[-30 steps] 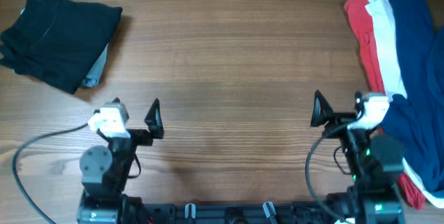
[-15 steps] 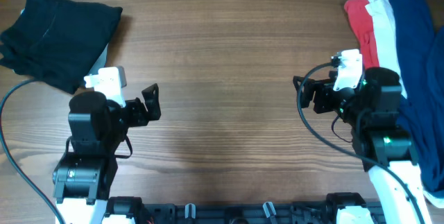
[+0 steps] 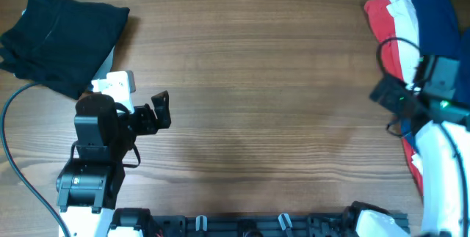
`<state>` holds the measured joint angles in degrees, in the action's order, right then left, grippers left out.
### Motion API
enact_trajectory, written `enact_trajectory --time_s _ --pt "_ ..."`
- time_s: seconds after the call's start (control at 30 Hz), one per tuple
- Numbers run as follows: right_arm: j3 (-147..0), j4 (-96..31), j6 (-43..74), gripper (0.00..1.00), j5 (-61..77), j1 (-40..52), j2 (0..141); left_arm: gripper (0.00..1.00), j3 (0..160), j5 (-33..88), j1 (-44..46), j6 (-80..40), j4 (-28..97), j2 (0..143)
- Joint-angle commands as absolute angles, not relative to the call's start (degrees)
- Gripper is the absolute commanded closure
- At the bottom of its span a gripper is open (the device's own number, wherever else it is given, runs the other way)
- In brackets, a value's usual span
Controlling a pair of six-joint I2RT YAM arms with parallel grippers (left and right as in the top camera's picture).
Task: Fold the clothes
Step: 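Reach the right gripper to the teal polo shirt on the right pile and grasp it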
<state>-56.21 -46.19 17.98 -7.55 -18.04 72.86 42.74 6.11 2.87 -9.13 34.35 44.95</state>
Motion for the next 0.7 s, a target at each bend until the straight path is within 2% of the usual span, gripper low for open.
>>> enact_trajectory --time_s 0.0,0.2,0.33,0.67 --pt "-57.32 -44.21 18.09 0.00 -4.54 -23.90 77.21 0.00 43.72 6.76 2.48 -9.47 34.15 45.15" --pt "-57.30 -39.55 18.11 0.01 -7.40 -29.26 80.20 0.00 43.72 6.81 2.48 -9.50 34.17 45.84" --pt "-57.30 -36.75 17.82 0.04 -13.56 -29.54 82.61 0.00 43.72 6.79 2.48 -9.47 34.11 45.89" --pt "-57.30 -33.01 13.47 0.06 -16.73 -29.54 93.38 0.00 43.72 5.06 2.48 -9.47 34.11 45.89"
